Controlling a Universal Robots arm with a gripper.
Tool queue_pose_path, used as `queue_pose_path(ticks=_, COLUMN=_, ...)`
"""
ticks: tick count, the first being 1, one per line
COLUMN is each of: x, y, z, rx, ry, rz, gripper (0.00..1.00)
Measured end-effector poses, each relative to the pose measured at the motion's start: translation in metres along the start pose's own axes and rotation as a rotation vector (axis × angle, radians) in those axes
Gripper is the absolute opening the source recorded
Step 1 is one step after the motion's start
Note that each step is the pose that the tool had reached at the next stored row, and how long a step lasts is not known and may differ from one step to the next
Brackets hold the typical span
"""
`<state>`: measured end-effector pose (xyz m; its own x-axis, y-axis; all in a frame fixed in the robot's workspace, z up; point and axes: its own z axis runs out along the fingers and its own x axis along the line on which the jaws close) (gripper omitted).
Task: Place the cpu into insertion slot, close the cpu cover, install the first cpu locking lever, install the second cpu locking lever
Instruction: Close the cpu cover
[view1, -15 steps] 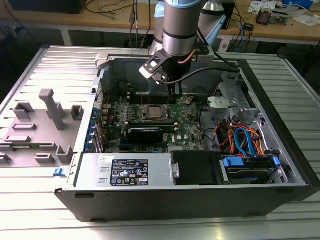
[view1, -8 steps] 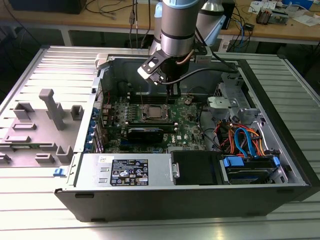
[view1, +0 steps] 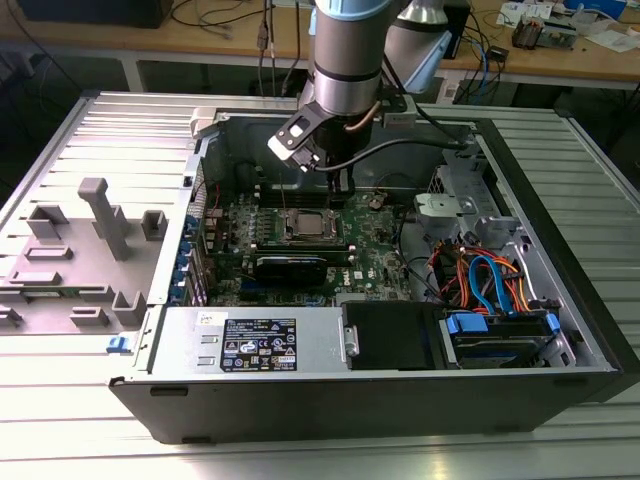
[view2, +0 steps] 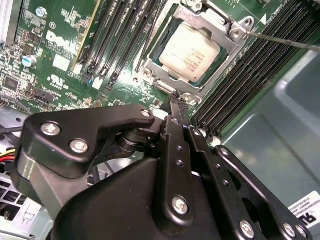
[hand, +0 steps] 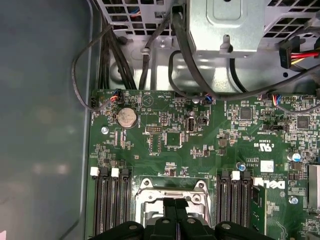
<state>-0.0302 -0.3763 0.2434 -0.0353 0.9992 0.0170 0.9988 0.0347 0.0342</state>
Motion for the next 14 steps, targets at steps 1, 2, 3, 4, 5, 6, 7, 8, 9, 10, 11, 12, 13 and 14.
queue_pose_path(ticks=1, x=0.0, y=-0.0009, z=0.0003, rx=0.0001, ry=-0.0001, rz=0.0, gripper=0.11)
queue_pose_path(ticks=2, x=0.0, y=-0.0015, z=0.0007, rx=0.0001, ry=-0.0001, rz=0.0, gripper=0.11)
queue_pose_path(ticks=3, x=0.0, y=-0.0026, z=0.0011, rx=0.0002, ry=-0.0002, rz=0.0, gripper=0.11)
queue_pose_path(ticks=4, x=0.0001, y=-0.0026, z=0.0011, rx=0.0001, ry=-0.0001, rz=0.0, gripper=0.11)
queue_pose_path(ticks=5, x=0.0001, y=-0.0027, z=0.0011, rx=0.0002, ry=-0.0001, rz=0.0, gripper=0.11)
queue_pose_path(ticks=6, x=0.0, y=-0.0027, z=0.0012, rx=0.0001, ry=0.0001, rz=0.0, gripper=0.11)
queue_pose_path(ticks=7, x=0.0, y=-0.0027, z=0.0012, rx=0.0001, ry=0.0001, rz=0.0, gripper=0.11)
queue_pose_path(ticks=8, x=0.0001, y=-0.0028, z=0.0012, rx=0.0001, ry=0.0001, rz=0.0, gripper=0.11)
queue_pose_path(ticks=9, x=0.0001, y=-0.0028, z=0.0012, rx=0.0, ry=0.0001, rz=0.0, gripper=0.11)
queue_pose_path(ticks=10, x=0.0001, y=-0.003, z=0.0012, rx=0.0, ry=0.0002, rz=0.0, gripper=0.11)
queue_pose_path(ticks=11, x=0.0001, y=-0.0036, z=0.0013, rx=-0.0001, ry=0.0002, rz=0.0, gripper=0.11)
queue_pose_path(ticks=12, x=0.0001, y=-0.0046, z=0.0015, rx=-0.0001, ry=0.0003, rz=0.0, gripper=0.11)
queue_pose_path(ticks=13, x=0.0001, y=-0.0065, z=0.0018, rx=0.0, ry=0.0001, rz=0.0, gripper=0.11)
queue_pose_path(ticks=14, x=0.0003, y=-0.0085, z=0.0025, rx=0.0, ry=0.0002, rz=0.0, gripper=0.11)
